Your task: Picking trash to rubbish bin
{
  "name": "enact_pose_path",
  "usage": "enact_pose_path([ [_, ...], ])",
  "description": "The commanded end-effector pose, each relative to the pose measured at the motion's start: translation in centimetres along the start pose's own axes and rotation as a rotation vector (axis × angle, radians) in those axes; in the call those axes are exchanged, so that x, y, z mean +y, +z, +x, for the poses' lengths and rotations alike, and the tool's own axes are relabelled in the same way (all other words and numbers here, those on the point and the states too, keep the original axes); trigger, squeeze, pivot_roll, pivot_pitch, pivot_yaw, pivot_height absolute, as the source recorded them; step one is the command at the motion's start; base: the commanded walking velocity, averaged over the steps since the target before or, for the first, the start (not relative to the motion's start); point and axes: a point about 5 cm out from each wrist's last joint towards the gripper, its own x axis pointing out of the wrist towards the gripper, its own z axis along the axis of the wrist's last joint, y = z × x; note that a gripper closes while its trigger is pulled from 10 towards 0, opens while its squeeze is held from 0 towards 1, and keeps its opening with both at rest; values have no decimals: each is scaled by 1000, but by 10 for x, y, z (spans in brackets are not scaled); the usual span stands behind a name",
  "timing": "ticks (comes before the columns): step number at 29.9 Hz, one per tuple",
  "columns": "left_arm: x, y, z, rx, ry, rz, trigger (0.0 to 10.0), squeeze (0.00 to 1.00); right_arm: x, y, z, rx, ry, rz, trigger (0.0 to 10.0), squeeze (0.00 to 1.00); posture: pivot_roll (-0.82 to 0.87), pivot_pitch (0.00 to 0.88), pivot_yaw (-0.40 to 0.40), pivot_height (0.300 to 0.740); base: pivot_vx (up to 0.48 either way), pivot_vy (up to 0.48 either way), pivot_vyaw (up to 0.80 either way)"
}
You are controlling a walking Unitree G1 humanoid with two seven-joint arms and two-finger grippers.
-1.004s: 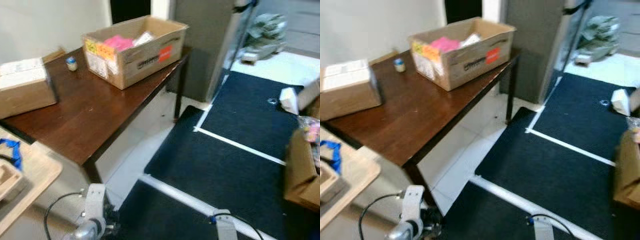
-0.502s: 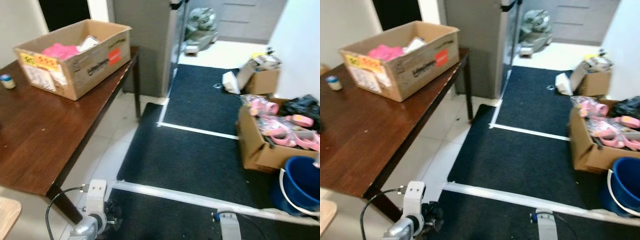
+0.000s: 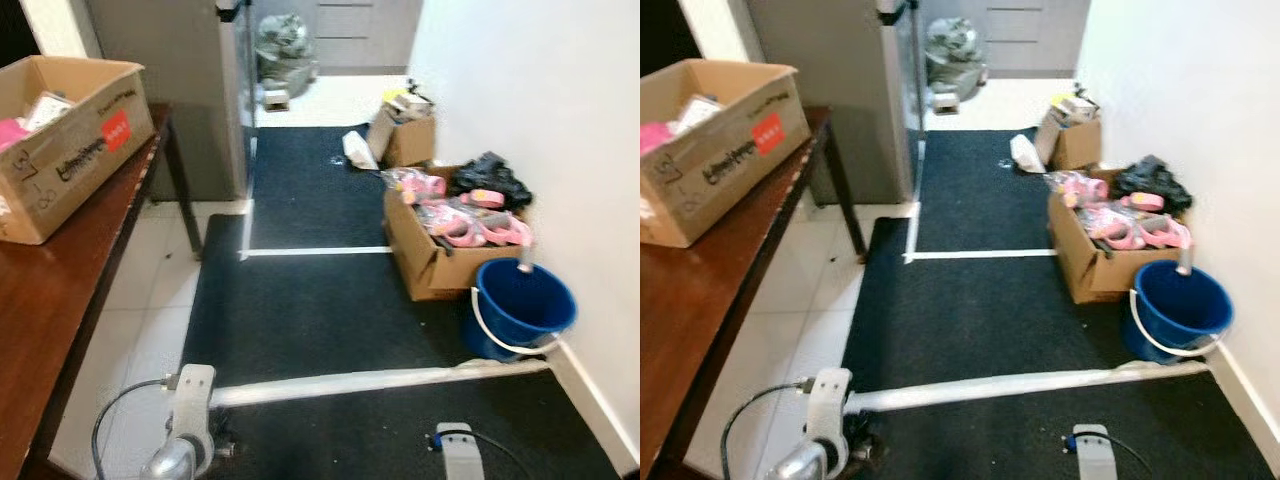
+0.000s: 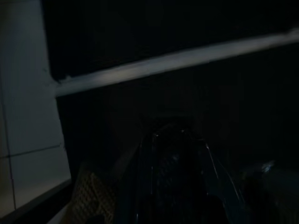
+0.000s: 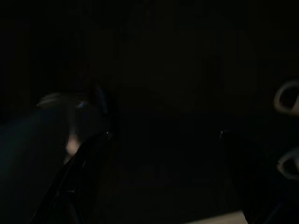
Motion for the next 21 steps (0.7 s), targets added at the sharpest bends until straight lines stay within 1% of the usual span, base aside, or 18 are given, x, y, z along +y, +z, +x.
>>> enact_pose_path([
  [1, -1, -1, 0, 11, -10, 17, 10000, 0, 0, -2, 0, 9, 1, 8, 10000, 0, -77, 67, 44, 740, 0, 0, -800],
  [8, -1, 1, 1, 8, -11, 21, 10000, 0, -5, 0, 0, 5, -5, 11, 10000, 0, -81, 67, 47, 740, 0, 0, -800],
  [9, 0, 2, 1, 2, -6, 33, 10000, 0, -6, 1, 0, 4, -6, 10, 10000, 0, -86, 69, 51, 740, 0, 0, -800],
  [11, 5, 7, 1, -21, 45, 20, 10000, 0, -2, 1, 0, -1, -1, 4, 10000, 0, -87, 69, 51, 740, 0, 0, -800],
  [12, 5, 8, 2, -28, 55, 27, 10000, 0, 2, 0, 0, -4, 3, 2, 10000, 0, -87, 68, 50, 740, 0, 0, -800],
  [21, 0, 7, 3, -26, 29, 33, 10000, 0, 4, -1, 0, -2, 8, -6, 10000, 0, -88, 63, 46, 740, 0, 0, -800],
])
